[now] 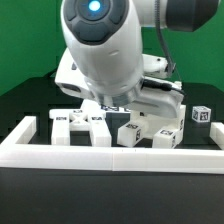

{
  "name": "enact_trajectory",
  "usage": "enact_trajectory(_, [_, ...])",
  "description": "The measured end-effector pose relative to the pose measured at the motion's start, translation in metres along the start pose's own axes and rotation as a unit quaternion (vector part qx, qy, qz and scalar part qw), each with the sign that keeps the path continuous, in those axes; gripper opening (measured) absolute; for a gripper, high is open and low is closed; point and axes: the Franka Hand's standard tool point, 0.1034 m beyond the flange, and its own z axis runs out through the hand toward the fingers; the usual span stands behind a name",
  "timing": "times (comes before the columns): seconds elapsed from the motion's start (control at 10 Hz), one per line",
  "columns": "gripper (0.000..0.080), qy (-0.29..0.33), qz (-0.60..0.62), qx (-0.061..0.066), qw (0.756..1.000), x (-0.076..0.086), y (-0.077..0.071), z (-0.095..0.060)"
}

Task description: Assemble chair

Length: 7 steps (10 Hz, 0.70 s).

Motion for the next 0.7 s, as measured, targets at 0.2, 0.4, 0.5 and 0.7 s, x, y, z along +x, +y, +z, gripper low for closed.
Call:
enact_trajectory(0.2, [0.0649,0.0,0.003,0.004,1.0,0.0025,0.0054,-0.001])
enact_trajectory(0.4, [0.0649,0.001,0.004,0.004,1.0,0.0032,0.0056,-0.0006])
enact_trajectory(0.5, [0.0649,0.006,-0.001,0.005,1.0,0.0058,0.0059,-0.0013])
enact_trajectory(0.7, [0.0649,0.022,-0.017,0.01,1.0,0.0108,0.011,-0.0078])
